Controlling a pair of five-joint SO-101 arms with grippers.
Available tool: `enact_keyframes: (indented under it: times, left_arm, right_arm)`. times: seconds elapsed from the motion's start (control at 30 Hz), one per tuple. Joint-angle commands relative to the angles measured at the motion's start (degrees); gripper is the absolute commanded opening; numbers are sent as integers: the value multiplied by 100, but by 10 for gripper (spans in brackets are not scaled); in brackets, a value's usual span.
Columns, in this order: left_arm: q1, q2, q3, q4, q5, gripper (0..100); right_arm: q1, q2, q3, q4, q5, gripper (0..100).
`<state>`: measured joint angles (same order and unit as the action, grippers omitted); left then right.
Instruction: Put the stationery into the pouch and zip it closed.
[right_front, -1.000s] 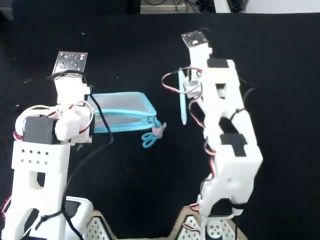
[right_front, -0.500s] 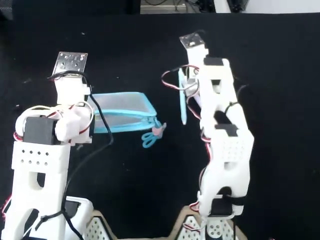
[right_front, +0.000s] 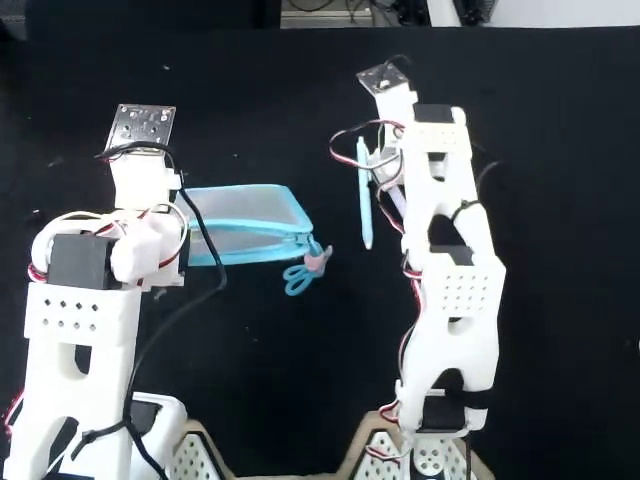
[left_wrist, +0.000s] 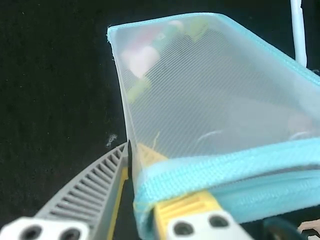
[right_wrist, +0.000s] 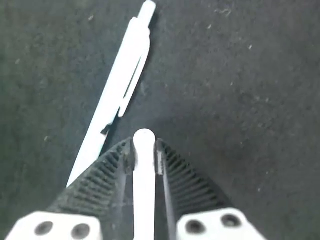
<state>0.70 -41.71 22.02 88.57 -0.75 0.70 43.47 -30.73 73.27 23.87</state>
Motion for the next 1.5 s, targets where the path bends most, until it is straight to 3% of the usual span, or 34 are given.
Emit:
enact_keyframes:
  times: [0.0, 0.3, 0.53, 0.93, 1.1, 1.47]
  left_arm:
    - [31, -26, -31, -44, -44, 31]
    - [31, -26, -40, -35, -44, 31]
    - [31, -26, -31, -44, -44, 31]
    - [31, -26, -22, -44, -44, 31]
    - [31, -26, -22, -44, -44, 31]
    - [31, -26, -22, -44, -44, 31]
  right_arm:
    - [97, -75, -822, 932, 18, 10]
    - [62, -84, -2000, 2655, 18, 10]
    - [62, -734, -1596, 2769, -176, 11]
    - [-712, -4884, 1622, 2462, -193, 11]
    - [-1284, -6862, 2958, 1943, -563, 11]
    - [-2919, -9965, 3697, 1451, -1336, 11]
